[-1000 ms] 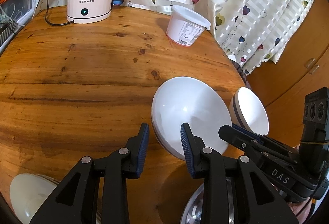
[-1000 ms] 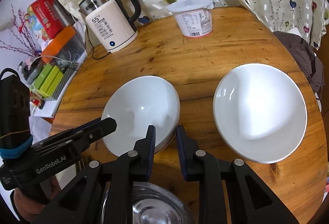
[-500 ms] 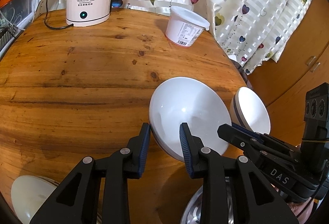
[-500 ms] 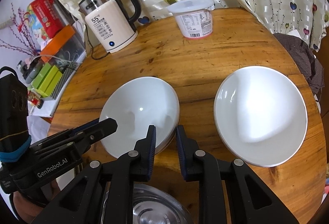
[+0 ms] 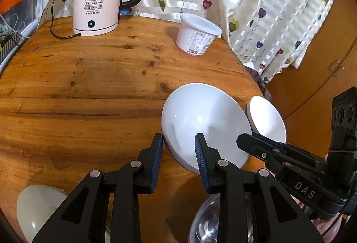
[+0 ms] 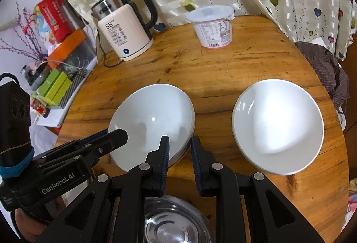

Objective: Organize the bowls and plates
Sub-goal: 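Close both grippers on the white bowl rim and lift it, then carry the white bowl over the steel bowl and lower it inside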

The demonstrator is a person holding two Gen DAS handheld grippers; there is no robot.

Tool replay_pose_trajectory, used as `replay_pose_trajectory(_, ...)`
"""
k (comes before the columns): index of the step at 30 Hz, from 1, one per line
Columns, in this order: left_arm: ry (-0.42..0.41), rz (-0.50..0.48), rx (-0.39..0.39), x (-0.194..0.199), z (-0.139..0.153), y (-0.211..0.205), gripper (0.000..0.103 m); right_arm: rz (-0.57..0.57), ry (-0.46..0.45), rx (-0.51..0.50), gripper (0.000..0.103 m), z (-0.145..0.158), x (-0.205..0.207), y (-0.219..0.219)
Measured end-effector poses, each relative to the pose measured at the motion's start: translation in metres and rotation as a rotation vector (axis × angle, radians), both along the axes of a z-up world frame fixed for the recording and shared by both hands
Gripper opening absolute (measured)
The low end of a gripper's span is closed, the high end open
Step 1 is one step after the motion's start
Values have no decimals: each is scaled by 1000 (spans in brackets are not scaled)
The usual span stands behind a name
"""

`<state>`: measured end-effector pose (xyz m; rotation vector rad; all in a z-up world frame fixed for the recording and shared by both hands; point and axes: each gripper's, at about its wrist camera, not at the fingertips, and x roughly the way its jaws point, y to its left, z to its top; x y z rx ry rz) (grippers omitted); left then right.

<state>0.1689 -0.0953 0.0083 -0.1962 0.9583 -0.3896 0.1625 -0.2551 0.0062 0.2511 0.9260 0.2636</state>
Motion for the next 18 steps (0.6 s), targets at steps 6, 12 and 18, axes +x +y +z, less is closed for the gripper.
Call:
replay_pose_trajectory(6, -16, -7, 3, -13, 9, -1, 31, -5, -15, -5, 20, 9, -11, -1)
replay_pose_trajectory(12, -33, -11, 3, -26, 18, 0, 31, -4, -28, -7, 20, 19, -25, -1)
replay_pose_trajectory(18, -42, -20, 5, -42, 24, -1, 31, -5, -29, -1, 20, 24, -41, -2)
